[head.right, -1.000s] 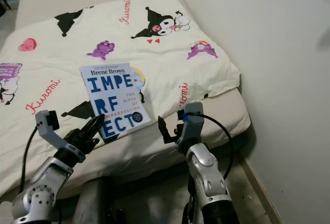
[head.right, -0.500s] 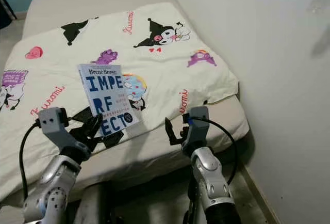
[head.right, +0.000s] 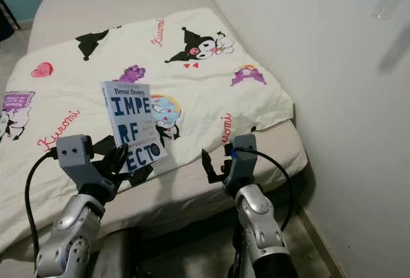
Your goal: Clean up the room
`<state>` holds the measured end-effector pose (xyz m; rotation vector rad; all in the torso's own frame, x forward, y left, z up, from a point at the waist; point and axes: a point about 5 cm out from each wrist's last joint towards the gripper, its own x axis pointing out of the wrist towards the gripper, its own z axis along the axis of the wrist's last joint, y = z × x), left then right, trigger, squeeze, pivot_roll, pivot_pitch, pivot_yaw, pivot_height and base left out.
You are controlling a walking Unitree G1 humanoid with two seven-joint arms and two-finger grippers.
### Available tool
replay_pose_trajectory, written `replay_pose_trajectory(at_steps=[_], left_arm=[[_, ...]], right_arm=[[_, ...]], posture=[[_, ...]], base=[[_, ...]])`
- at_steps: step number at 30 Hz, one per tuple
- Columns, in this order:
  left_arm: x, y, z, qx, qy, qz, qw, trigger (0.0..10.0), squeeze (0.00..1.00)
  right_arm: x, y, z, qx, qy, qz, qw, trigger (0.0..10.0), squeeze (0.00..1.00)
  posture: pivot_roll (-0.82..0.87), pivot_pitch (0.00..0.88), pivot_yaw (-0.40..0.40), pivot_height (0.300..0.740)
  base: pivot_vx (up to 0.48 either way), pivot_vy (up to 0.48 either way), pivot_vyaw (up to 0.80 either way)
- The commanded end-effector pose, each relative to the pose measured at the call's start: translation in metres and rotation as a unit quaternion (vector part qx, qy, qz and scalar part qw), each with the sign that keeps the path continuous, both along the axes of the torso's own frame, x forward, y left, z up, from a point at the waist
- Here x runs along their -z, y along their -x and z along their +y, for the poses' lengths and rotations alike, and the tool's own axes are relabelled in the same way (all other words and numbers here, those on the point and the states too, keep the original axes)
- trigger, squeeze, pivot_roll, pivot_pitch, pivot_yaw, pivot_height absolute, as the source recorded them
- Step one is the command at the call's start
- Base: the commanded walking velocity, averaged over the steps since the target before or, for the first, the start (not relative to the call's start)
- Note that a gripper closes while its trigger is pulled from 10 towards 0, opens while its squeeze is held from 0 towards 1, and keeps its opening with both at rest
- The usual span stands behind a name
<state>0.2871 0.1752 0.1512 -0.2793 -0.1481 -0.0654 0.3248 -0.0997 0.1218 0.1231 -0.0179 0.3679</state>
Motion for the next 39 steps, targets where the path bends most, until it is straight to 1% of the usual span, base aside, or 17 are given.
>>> replay_pose_trajectory(at_steps=[1, 10, 16, 20, 24, 32, 34, 37, 39], left_arm=[[-0.007, 0.004, 0.001, -0.009, -0.011, -0.025, 1.000, 10.0, 0.00], [-0.003, 0.005, -0.002, -0.008, -0.015, -0.020, 1.000, 10.0, 0.00], [0.003, 0.008, -0.004, -0.011, -0.028, -0.010, 0.999, 10.0, 0.00], [0.005, 0.010, -0.005, -0.010, -0.034, -0.005, 0.999, 10.0, 0.00], [0.010, 0.012, -0.007, -0.009, -0.041, 0.008, 0.999, 10.0, 0.00], [0.014, 0.011, -0.008, -0.017, -0.055, 0.027, 0.998, 10.0, 0.00], [0.016, 0.011, -0.008, -0.016, -0.074, 0.032, 0.997, 10.0, 0.00], [0.017, 0.012, -0.009, -0.015, -0.079, 0.032, 0.996, 10.0, 0.00], [0.017, 0.011, -0.009, -0.016, -0.089, 0.029, 0.995, 10.0, 0.00]], right_arm=[[0.009, 0.004, 0.003, -0.006, -0.004, 0.011, 1.000, 10.0, 0.00], [0.009, 0.004, 0.004, -0.010, -0.003, 0.012, 1.000, 10.0, 0.00], [0.010, 0.004, 0.003, -0.011, 0.000, 0.013, 1.000, 10.0, 0.00], [0.012, 0.005, 0.003, -0.009, -0.004, 0.017, 1.000, 10.0, 0.00], [0.016, 0.004, 0.002, 0.004, 0.005, 0.022, 1.000, 10.0, 0.00], [0.015, 0.004, -0.001, 0.009, 0.001, 0.023, 1.000, 10.0, 0.00], [0.016, 0.005, -0.002, 0.006, -0.004, 0.023, 1.000, 10.0, 0.00], [0.017, 0.005, -0.002, 0.005, -0.006, 0.023, 1.000, 10.0, 0.00], [0.018, 0.006, -0.002, 0.005, -0.007, 0.024, 1.000, 10.0, 0.00]], posture=[[0.02, 0.223, -0.011, 0.603], [0.01, 0.215, -0.012, 0.633], [0.02, 0.209, -0.014, 0.650], [0.02, 0.203, -0.010, 0.650], [0.02, 0.195, -0.003, 0.650], [0.02, 0.191, 0.000, 0.650], [0.02, 0.192, 0.004, 0.650], [0.02, 0.191, 0.005, 0.650], [0.02, 0.192, 0.006, 0.660]], base=[[0.000, 0.000, 0.00], [0.000, 0.000, 0.00], [0.000, 0.000, 0.00], [0.000, 0.000, 0.00], [0.000, 0.000, 0.00], [0.000, 0.000, 0.00], [0.000, 0.000, 0.00], [0.000, 0.000, 0.00], [0.000, 0.000, 0.00]])
